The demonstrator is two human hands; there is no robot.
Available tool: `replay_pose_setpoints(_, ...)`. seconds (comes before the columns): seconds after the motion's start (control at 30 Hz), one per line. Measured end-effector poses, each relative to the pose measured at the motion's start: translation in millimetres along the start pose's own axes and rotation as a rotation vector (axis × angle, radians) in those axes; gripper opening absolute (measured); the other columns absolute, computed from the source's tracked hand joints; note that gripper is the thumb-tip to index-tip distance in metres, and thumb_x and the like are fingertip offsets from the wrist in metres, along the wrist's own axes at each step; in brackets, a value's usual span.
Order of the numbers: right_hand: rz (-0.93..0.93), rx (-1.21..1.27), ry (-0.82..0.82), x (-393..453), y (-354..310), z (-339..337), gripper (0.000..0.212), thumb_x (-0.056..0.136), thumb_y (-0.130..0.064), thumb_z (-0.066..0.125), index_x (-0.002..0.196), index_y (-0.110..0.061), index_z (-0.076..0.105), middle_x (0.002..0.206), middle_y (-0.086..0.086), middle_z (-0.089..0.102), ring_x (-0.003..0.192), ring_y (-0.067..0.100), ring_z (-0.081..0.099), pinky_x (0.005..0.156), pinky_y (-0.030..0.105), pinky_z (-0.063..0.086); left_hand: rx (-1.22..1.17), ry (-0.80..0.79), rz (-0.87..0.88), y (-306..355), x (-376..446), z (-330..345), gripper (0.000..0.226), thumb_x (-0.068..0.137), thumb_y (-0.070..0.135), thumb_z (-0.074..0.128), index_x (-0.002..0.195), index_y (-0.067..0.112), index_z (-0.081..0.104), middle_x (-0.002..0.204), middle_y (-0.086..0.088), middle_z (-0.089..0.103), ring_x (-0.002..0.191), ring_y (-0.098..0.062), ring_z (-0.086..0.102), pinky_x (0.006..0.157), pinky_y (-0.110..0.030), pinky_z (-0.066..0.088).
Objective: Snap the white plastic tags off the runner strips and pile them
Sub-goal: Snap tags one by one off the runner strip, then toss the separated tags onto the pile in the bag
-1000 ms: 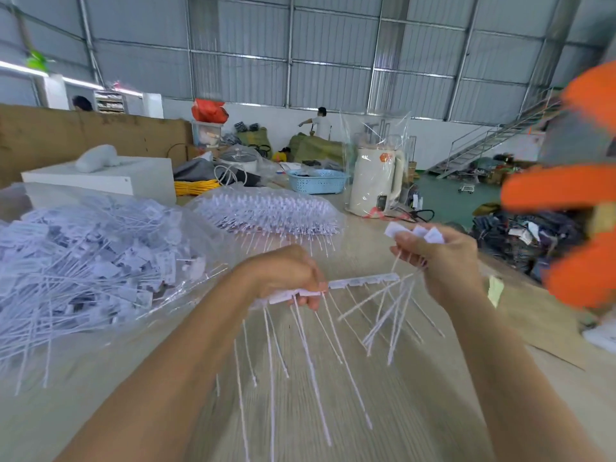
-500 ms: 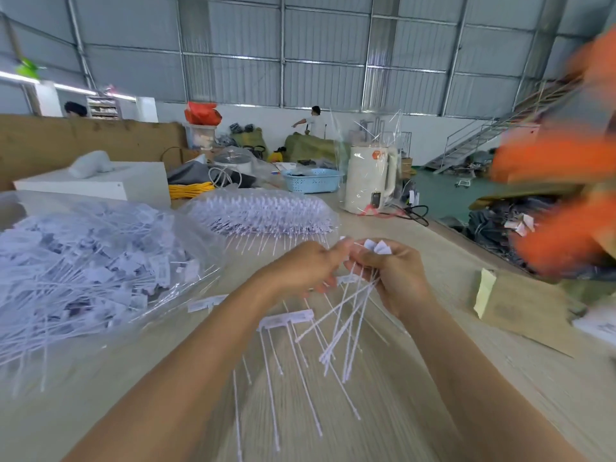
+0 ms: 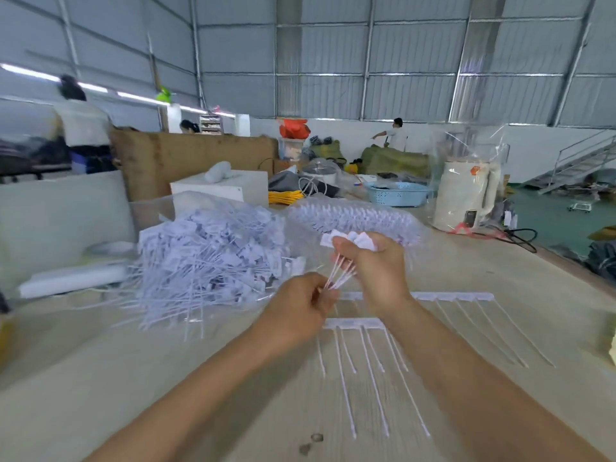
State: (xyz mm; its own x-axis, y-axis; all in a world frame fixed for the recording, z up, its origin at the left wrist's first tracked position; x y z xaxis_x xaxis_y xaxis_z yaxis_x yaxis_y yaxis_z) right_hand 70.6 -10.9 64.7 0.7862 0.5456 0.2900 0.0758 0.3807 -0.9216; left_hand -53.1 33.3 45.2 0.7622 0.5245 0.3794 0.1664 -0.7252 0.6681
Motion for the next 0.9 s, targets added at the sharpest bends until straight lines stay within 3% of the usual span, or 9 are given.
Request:
replay_pose_setpoints(0.07, -0.003, -0.079, -0.106, -6.1, 8.3, 39.1, 0.017, 0.074, -0.001, 0.075, 0.067, -0.008, 0.061, 0.063, 0.007, 0.062, 0.065, 0.022, 0.060, 0.066, 0.034, 0.051, 0.110, 0.079, -0.004, -16.4, -16.5, -32.6, 0.034, 0.096, 0.019, 0.049, 0.062, 0.021, 0.044, 0.056, 0.004, 0.042, 0.059, -0.020, 0.042, 0.058, -0.029, 0.027)
replay_pose_setpoints(0.17, -0.032, -0.259, -0.285, -14.9, 19.3, 87.3, 0.021, 0.074, -0.011, 0.077, 0.083, 0.001, 0.063, 0.078, 0.018, 0.063, 0.068, 0.021, 0.060, 0.067, 0.035, 0.052, 0.191, 0.159, -0.089, -47.0, -38.0, -76.8, 0.032, 0.095, 0.015, 0.050, 0.067, 0.001, 0.055, 0.054, -0.002, 0.041, 0.055, -0.018, 0.035, 0.059, -0.030, 0.028)
replay_pose_setpoints(0.3, 0.112, -0.367, -0.553, -18.1, 42.0, 128.3, 0.050, 0.077, -0.044, 0.073, 0.114, -0.015, 0.058, 0.113, 0.002, 0.061, 0.099, 0.019, 0.064, 0.093, 0.040, 0.052, 0.359, 0.254, -0.267, -95.7, -49.7, -123.2, 0.029, 0.095, 0.015, 0.049, 0.079, -0.005, 0.064, 0.074, -0.019, 0.062, 0.072, -0.030, 0.055, 0.065, -0.030, 0.037)
replay_pose_setpoints(0.4, 0.136, -0.470, -0.490, -1.7, 57.3, 133.9, 0.049, 0.089, -0.037, 0.063, 0.109, 0.007, 0.063, 0.118, 0.027, 0.060, 0.101, 0.033, 0.063, 0.096, 0.040, 0.049, 0.484, 0.328, -0.398, -126.0, -42.6, -144.1, 0.034, 0.093, 0.010, 0.046, 0.060, 0.002, 0.051, 0.073, -0.016, 0.058, 0.075, -0.032, 0.054, 0.065, -0.033, 0.035)
replay_pose_setpoints(0.47, 0.114, -0.591, -0.441, 13.9, 65.7, 130.6, 0.038, 0.093, -0.022, 0.057, 0.106, 0.013, 0.060, 0.112, 0.033, 0.058, 0.081, 0.030, 0.063, 0.076, 0.027, 0.050, 0.546, 0.358, -0.421, -135.5, -30.0, -150.0, 0.034, 0.093, 0.008, 0.044, 0.059, 0.006, 0.047, 0.075, -0.018, 0.058, 0.079, -0.035, 0.055, 0.066, -0.033, 0.034)
replay_pose_setpoints(0.5, 0.101, -0.656, -0.419, 21.5, 67.7, 128.4, 0.031, 0.093, -0.016, 0.054, 0.109, 0.009, 0.060, 0.111, 0.028, 0.058, 0.082, 0.027, 0.062, 0.073, 0.026, 0.048, 0.568, 0.386, -0.409, -137.7, -21.8, -151.5, 0.029, 0.092, 0.006, 0.044, 0.066, 0.002, 0.054, 0.081, -0.021, 0.062, 0.083, -0.036, 0.058, 0.068, -0.034, 0.036)
replay_pose_setpoints(0.6, 0.093, -0.753, -0.372, 47.9, 70.9, 122.4, 0.046, 0.093, -0.010, 0.052, 0.137, -0.002, 0.042, 0.140, 0.016, 0.045, 0.122, 0.029, 0.050, 0.091, 0.029, 0.041, 0.617, 0.445, -0.360, -140.0, 5.1, -152.2, 0.019, 0.090, 0.002, 0.043, 0.084, -0.001, 0.061, 0.090, -0.021, 0.065, 0.086, -0.036, 0.061, 0.064, -0.032, 0.035)
replay_pose_setpoints(0.77, -0.049, -0.877, -0.338, 75.8, 61.4, 117.9, 0.068, 0.094, -0.015, 0.054, 0.150, -0.008, 0.015, 0.160, 0.000, -0.006, 0.146, 0.018, 0.008, 0.113, 0.028, 0.024, 0.681, 0.272, -0.466, -153.0, 44.7, -141.6, 0.023, 0.088, -0.001, 0.042, 0.104, -0.002, 0.058, 0.110, -0.020, 0.060, 0.101, -0.033, 0.058, 0.078, -0.032, 0.044)
replay_pose_setpoints(0.9, -0.199, -0.920, -0.240, 79.7, 57.0, 114.5, 0.074, 0.091, -0.011, 0.058, 0.151, -0.010, 0.015, 0.158, -0.002, -0.017, 0.138, 0.021, 0.032, 0.098, 0.031, 0.041, 0.891, 0.112, -0.396, -147.4, 58.5, -118.0, 0.053, 0.089, 0.007, 0.047, 0.139, 0.002, 0.029, 0.133, -0.019, 0.040, 0.110, -0.035, 0.056, 0.081, -0.036, 0.048)
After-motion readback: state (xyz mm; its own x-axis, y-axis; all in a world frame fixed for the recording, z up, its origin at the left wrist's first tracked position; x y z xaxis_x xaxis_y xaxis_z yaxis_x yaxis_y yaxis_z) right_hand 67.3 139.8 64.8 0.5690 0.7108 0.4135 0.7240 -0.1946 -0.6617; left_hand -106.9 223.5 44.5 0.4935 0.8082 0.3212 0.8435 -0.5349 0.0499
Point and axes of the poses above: each hand's wrist, its own x-axis towards the middle knuckle, its own z-axis out of the palm, y = z × x, the point moved 4 cm from there along x, towards the middle knuckle
